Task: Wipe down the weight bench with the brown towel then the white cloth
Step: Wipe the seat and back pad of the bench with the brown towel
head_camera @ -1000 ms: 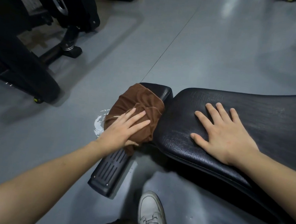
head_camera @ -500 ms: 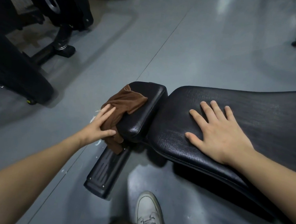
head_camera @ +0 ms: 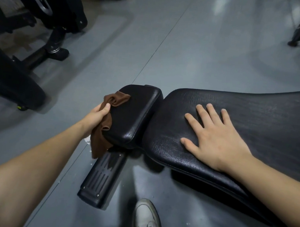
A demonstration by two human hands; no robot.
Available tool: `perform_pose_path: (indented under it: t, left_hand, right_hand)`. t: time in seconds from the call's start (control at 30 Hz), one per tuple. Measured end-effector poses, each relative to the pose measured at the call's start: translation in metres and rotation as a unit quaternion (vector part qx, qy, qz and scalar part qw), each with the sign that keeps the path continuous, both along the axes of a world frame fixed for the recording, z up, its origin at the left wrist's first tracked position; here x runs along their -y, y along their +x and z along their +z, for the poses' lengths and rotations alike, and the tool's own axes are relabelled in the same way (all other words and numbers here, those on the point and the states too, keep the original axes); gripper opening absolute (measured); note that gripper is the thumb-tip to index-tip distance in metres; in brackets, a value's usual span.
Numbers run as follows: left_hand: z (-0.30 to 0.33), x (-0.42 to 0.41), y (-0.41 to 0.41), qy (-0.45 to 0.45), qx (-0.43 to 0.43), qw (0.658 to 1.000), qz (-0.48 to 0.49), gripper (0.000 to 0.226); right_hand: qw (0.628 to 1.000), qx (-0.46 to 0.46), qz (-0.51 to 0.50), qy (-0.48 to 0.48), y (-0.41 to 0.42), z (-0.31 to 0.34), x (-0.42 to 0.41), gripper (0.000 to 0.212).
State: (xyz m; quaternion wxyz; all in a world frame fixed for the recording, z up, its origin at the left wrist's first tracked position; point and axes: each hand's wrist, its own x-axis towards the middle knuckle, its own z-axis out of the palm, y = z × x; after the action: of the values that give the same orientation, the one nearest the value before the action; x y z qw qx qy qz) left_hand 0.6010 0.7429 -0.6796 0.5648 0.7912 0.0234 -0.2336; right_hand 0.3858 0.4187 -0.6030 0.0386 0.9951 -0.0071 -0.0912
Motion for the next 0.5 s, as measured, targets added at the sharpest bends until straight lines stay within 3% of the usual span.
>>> perform_pose_path:
  t: [0.37, 0.5]
  left_hand:
    - [0.010, 0.087, 0.075, 0.024, 0.023, 0.999, -0.016, 0.027]
    - [0.010, 0.099, 0.079, 0.085, 0.053, 0.993, -0.055, 0.019]
  right_hand:
    - [0.999, 0.030, 0.005, 0.025, 0.000, -0.010, 0.003, 0.083]
    - [0.999, 0.041, 0.009, 0.025, 0.000, -0.012, 0.005, 0.083]
